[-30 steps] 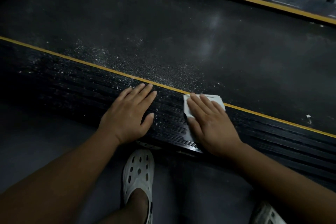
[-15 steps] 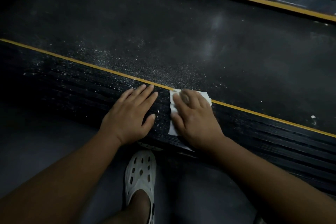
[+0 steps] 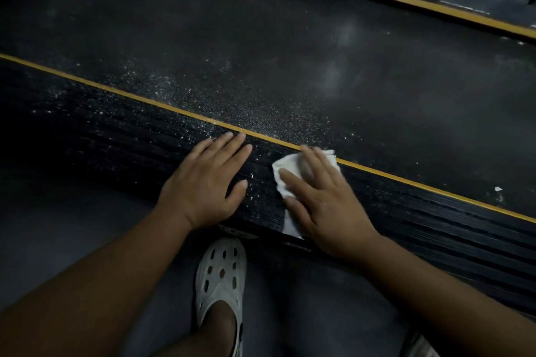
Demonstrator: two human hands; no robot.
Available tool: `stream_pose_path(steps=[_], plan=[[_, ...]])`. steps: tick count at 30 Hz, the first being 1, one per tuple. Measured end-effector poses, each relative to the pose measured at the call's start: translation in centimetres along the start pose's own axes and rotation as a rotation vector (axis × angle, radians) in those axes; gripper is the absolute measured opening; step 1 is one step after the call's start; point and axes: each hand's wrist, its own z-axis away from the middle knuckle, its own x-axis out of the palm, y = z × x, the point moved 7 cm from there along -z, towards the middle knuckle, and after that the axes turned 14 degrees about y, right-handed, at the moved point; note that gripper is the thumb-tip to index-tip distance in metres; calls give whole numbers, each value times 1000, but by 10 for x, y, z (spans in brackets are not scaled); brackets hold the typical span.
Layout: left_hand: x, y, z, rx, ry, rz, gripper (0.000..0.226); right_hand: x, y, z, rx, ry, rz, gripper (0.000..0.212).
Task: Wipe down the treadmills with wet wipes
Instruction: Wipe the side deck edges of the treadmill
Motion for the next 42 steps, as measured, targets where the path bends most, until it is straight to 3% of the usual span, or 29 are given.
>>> stream_pose_path(steps=[4, 8, 15, 19, 25, 28, 33, 38, 42], plan=[[0, 0, 1, -5, 4, -3, 72, -2, 2, 1, 137, 31, 55, 55], [-1, 0, -2, -6, 1, -5, 73, 13, -30, -25, 145, 7, 25, 65], [1, -1, 0, -3, 8, -4, 72, 3, -6, -5, 159, 49, 24, 60], [-1, 1, -2, 0, 9, 2, 72, 15, -27, -35, 81, 37, -29, 59], [0, -1, 2, -14, 2, 7, 72, -9, 25, 9, 68, 25, -9, 58], [-2, 1, 0, -6, 11, 7, 72, 4, 9, -16, 110, 38, 11, 61], [-2, 1, -2, -6, 7, -1, 72, 13, -12, -39, 20, -37, -42, 66], [0, -1, 2, -7, 2, -2, 71, -19, 18, -2, 96, 123, 80, 50], [-2, 2, -1, 0, 7, -6, 72, -1, -12, -29, 64, 131, -9, 50]])
